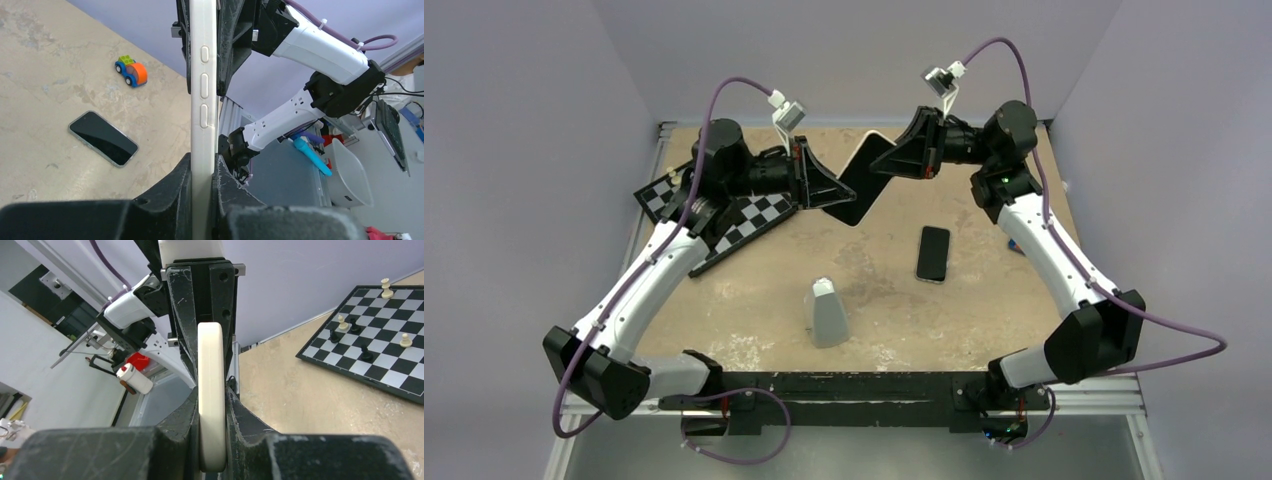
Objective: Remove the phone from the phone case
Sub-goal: Remove the phone case from the phone.
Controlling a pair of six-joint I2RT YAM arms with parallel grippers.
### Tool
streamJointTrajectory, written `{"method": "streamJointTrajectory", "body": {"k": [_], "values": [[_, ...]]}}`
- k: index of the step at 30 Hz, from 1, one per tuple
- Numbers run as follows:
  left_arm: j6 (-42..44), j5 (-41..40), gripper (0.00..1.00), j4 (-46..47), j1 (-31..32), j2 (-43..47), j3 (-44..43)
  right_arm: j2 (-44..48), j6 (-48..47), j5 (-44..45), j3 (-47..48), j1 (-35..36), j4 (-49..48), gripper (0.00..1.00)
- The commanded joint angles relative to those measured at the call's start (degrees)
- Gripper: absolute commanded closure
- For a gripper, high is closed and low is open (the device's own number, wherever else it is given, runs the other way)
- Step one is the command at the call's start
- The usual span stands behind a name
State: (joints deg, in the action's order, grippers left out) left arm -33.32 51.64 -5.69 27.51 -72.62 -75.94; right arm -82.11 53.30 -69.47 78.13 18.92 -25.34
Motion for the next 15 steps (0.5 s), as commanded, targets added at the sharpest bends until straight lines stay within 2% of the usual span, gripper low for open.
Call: {"method": "streamJointTrajectory", "body": {"k": [1,3,4,6,9,15], "values": [[0.7,-5.3,1.00,-2.3,0.0,1.8,-3.8,1.4,1.2,2.2,2.5,0.6,-1.6,0.85],[-2.8,-11.9,1.00,0.4,-0.6,4.3,-1.4,1.9,1.0,3.0,1.3,0.7,-1.5,0.58],[-5.1,-14.5,1.00,1.8,-1.0,5.3,-0.5,2.1,1.4,3.5,0.1,0.7,-2.1,0.47],[-10.6,-17.4,1.00,5.5,-1.3,6.7,1.2,2.5,4.0,4.4,-2.5,1.2,-6.3,0.36],[-16.9,-19.6,1.00,13.7,-1.3,7.8,4.2,2.0,8.6,4.6,-5.8,3.0,-13.3,0.35],[-22.2,-21.5,1.00,20.1,-1.3,8.1,6.0,0.4,11.2,6.0,-6.9,7.5,-18.2,0.38]]}}
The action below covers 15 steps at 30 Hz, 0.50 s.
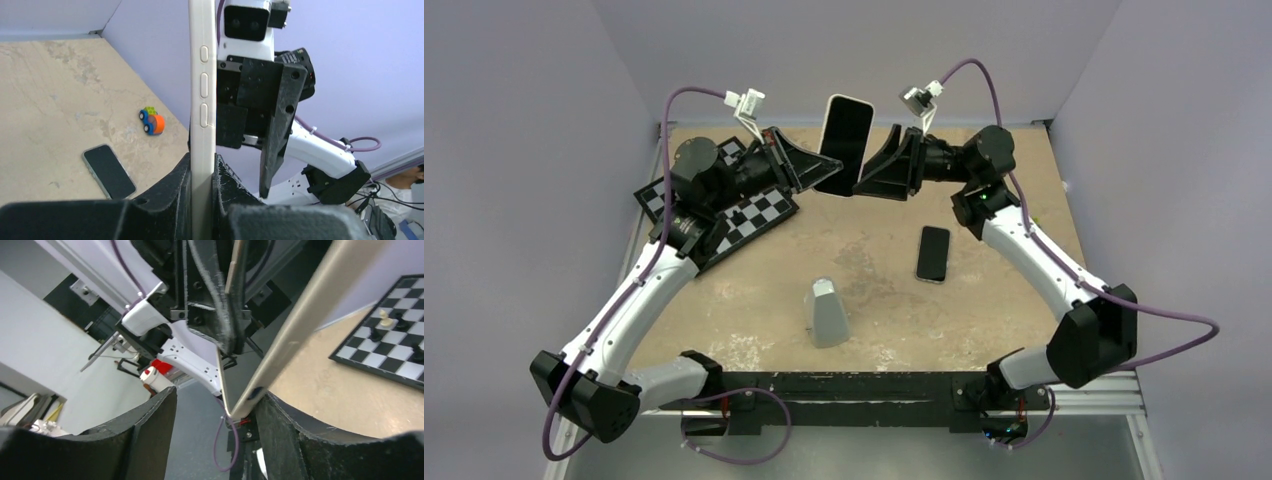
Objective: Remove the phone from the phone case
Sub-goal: Remove the phone case from the phone.
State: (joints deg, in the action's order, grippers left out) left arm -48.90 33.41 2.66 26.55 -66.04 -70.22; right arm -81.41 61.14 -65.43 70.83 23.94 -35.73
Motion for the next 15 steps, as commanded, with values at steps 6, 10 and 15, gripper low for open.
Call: {"method": "streamJointTrajectory", "body": {"k": [6,10,15], "values": [[-9.7,-2.3,1.00,15.2,-0.3,0.9,2.4,-3.1,8.8,3.9,0.9,4.2,-14.9,0.68],[-8.7,-2.9,1.00,13.0,-0.3,1.4,2.1,-4.8,9.2,4.5,1.3,4.9,-15.5,0.99],[-0.7,-2.5,0.37,-5.0,-1.0,0.0,-6.2,-4.2,3.2,2.7,2.3,5.1,-9.5,1.00]]}}
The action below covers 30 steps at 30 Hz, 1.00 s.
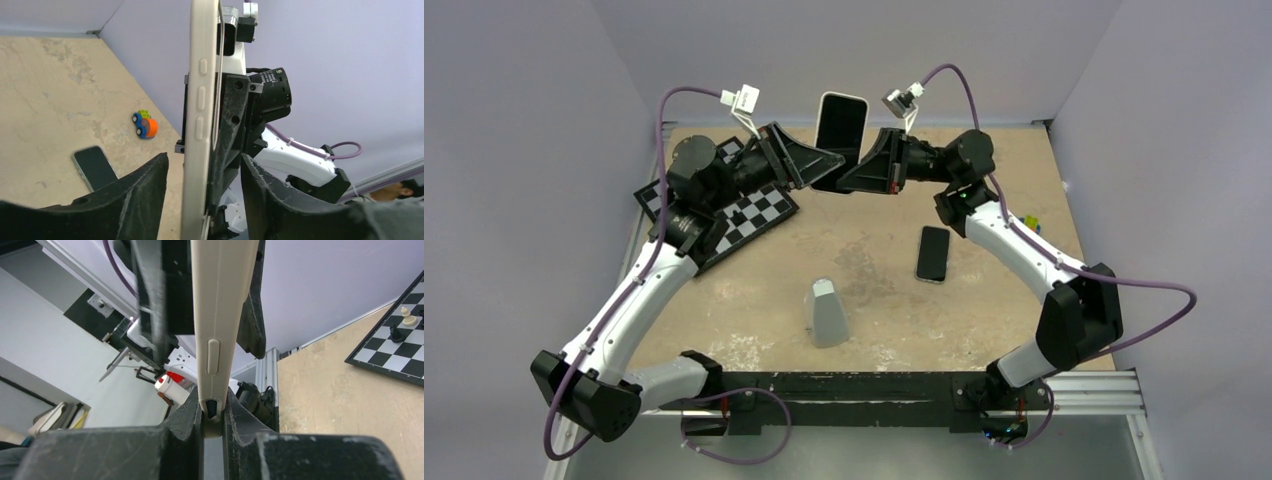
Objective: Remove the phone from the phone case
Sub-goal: Remove the phone case from the phone.
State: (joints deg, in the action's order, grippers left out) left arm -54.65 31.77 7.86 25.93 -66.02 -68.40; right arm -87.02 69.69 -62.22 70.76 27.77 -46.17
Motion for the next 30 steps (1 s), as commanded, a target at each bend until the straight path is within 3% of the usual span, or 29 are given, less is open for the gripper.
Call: {"method": "streamJointTrajectory", "body": {"k": [1,3,5,14,17,20,21,26,30], "values": [[7.0,0.2,0.32,-13.3,-0.7,-0.8,-10.3,1.9,-7.9,-0.8,2.7,1.2,4.3,1.00],[9.2,2.8,0.31,-18.5,-1.4,-2.9,-15.3,2.7,-11.4,-2.0,3.0,1.2,8.0,1.00],[10.8,5.0,0.37,-22.0,-1.9,-4.9,-19.1,3.3,-13.1,-3.1,2.9,1.2,9.4,1.00],[9.1,11.1,0.53,-16.7,-2.0,-8.9,-22.0,4.9,-16.9,-6.6,2.6,1.5,12.7,1.00],[8.3,11.7,0.71,-15.1,-2.1,-9.8,-22.0,5.4,-20.1,-6.7,3.2,1.7,16.8,1.00],[8.3,10.2,0.99,-16.0,-2.0,-9.8,-22.2,6.2,-22.4,-6.3,3.4,1.7,19.7,1.00],[8.5,8.9,1.00,-16.7,-2.0,-9.6,-22.2,6.4,-23.5,-5.8,3.5,1.8,21.0,1.00],[6.8,4.0,1.00,-17.1,-3.2,-6.9,-20.4,6.8,-26.0,-5.4,1.5,1.6,23.1,0.66],[4.1,6.6,1.00,-14.9,-4.0,-6.5,-19.9,7.0,-17.9,-8.2,-2.6,1.7,10.0,0.56]]}}
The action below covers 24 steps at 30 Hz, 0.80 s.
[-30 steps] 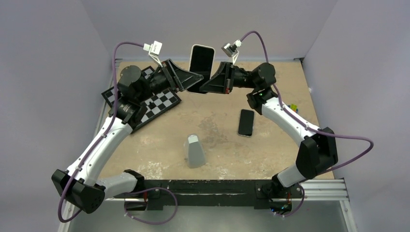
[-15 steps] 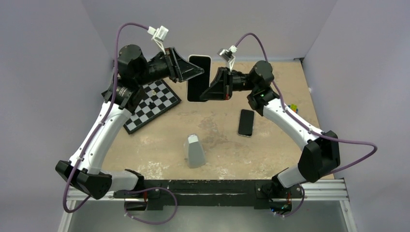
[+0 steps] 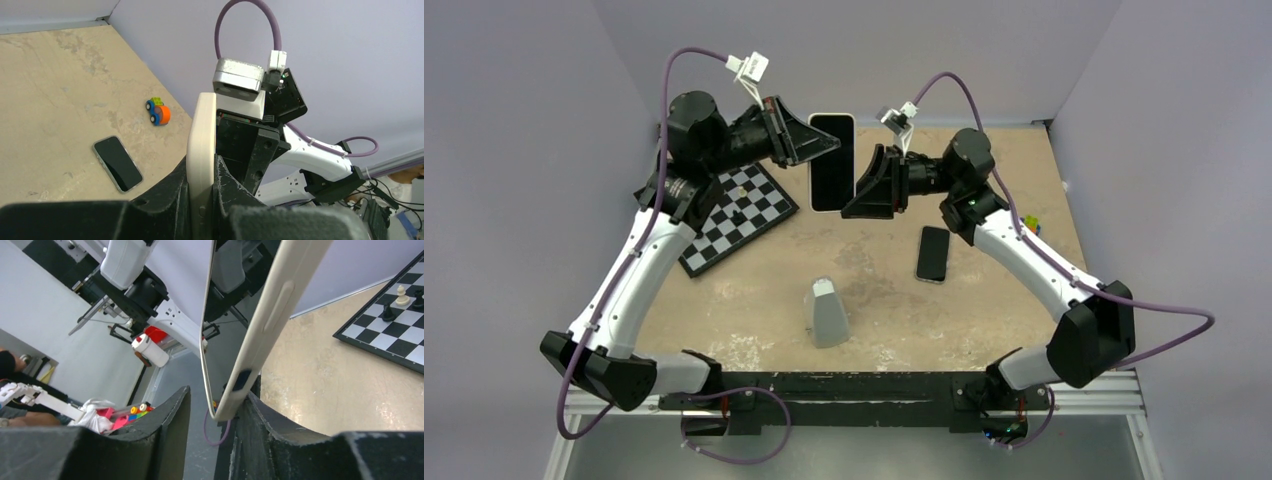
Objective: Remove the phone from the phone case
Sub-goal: Remove the phone case from the phone.
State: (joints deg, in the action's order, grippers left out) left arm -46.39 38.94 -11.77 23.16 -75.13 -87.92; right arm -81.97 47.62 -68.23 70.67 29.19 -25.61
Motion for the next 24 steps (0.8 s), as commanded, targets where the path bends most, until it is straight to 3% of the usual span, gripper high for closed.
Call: {"method": "streamJointTrajectory", "body": {"k": [1,10,13,17,18,21,24], "values": [[-5.0,0.0,1.00,5.4,-1.4,2.6,0.0,1.9,5.1,-2.7,-3.0,0.2,-12.7,0.56],[-10.1,4.6,1.00,10.8,-1.7,2.4,2.5,1.5,6.1,-4.0,-2.4,0.2,-16.7,0.60],[-10.6,5.6,1.00,12.7,-1.8,2.7,2.9,0.9,7.9,-4.3,-2.5,0.2,-19.8,0.71],[-13.4,7.1,1.00,13.8,-2.0,2.9,3.1,1.2,9.5,-4.9,-4.3,0.3,-26.4,0.93],[-14.8,7.5,1.00,14.1,-2.1,2.8,3.2,1.6,8.1,-4.7,-4.6,0.4,-26.3,1.00],[-21.4,8.7,1.00,16.2,-2.4,1.9,4.2,3.7,-0.3,-3.0,-4.6,1.3,-21.2,1.00],[-29.0,9.5,1.00,21.2,-2.6,1.4,6.9,7.2,-15.6,3.9,-3.9,3.0,-9.7,1.00]]}}
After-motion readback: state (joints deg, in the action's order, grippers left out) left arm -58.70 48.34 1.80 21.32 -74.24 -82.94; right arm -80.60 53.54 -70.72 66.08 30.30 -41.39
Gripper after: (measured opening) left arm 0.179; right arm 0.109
